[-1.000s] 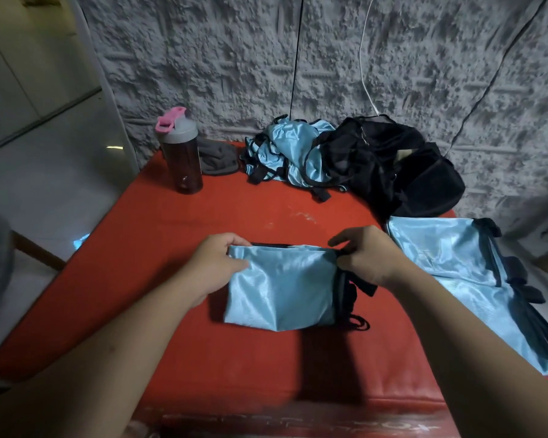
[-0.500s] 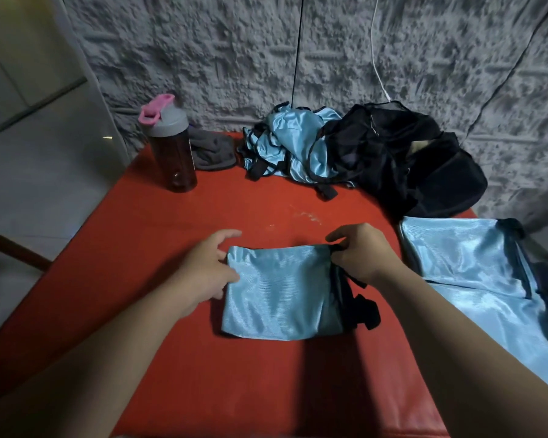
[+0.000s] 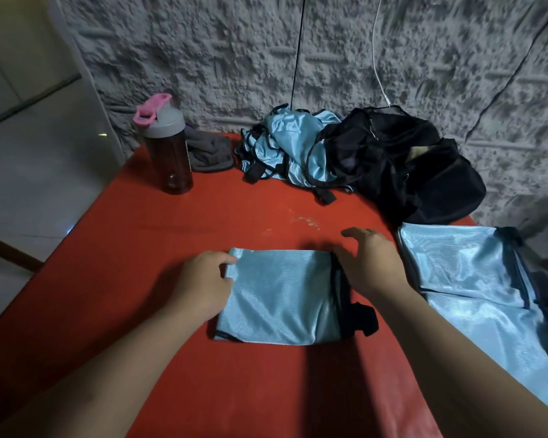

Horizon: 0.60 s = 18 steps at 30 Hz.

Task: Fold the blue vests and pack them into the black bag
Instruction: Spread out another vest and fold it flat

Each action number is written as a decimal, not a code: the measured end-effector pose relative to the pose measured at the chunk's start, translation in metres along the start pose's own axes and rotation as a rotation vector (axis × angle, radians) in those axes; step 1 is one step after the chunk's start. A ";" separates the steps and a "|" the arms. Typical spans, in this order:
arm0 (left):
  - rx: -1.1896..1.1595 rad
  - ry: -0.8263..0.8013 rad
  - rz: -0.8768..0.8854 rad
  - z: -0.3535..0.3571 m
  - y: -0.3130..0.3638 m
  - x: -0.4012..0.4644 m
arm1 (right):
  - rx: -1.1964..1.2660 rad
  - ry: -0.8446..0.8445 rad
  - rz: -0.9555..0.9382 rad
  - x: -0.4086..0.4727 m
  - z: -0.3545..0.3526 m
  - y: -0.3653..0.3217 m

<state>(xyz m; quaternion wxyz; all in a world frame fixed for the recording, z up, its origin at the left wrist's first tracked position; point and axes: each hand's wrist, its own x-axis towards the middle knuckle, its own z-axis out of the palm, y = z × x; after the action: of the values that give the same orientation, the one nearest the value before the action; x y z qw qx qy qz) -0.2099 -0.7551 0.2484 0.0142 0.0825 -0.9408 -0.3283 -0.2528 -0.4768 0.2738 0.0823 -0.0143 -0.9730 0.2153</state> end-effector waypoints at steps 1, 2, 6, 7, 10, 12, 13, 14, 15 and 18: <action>0.026 0.031 0.011 0.001 0.001 -0.001 | 0.017 0.050 -0.032 -0.003 -0.001 -0.005; 0.053 0.073 0.029 0.002 0.003 -0.003 | 0.032 0.104 -0.077 -0.008 -0.003 -0.013; 0.104 0.166 0.298 0.014 0.021 -0.019 | -0.009 0.105 -0.357 -0.038 0.010 -0.050; 0.104 0.148 0.396 0.021 0.026 -0.023 | -0.051 0.039 -0.417 -0.044 0.019 -0.054; 0.056 -0.014 0.495 0.041 0.031 -0.028 | -0.181 -0.228 -0.416 -0.056 0.049 -0.051; 0.050 -0.096 0.450 0.051 0.026 -0.027 | -0.257 -0.324 -0.386 -0.059 0.058 -0.045; 0.098 -0.107 0.445 0.056 0.022 -0.026 | -0.279 -0.355 -0.389 -0.058 0.061 -0.042; 0.182 -0.100 0.451 0.061 0.016 -0.026 | -0.285 -0.383 -0.401 -0.059 0.062 -0.040; 0.290 -0.095 0.460 0.064 0.011 -0.026 | -0.284 -0.403 -0.415 -0.059 0.063 -0.037; 0.505 -0.141 0.427 0.068 0.004 -0.028 | -0.322 -0.356 -0.452 -0.063 0.066 -0.028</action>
<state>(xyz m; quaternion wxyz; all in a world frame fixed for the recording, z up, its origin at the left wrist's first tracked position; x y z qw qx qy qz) -0.1887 -0.7054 0.1986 -0.0034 -0.1386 -0.9872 -0.0794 -0.2011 -0.5333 0.2165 -0.0468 0.2271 -0.9721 0.0344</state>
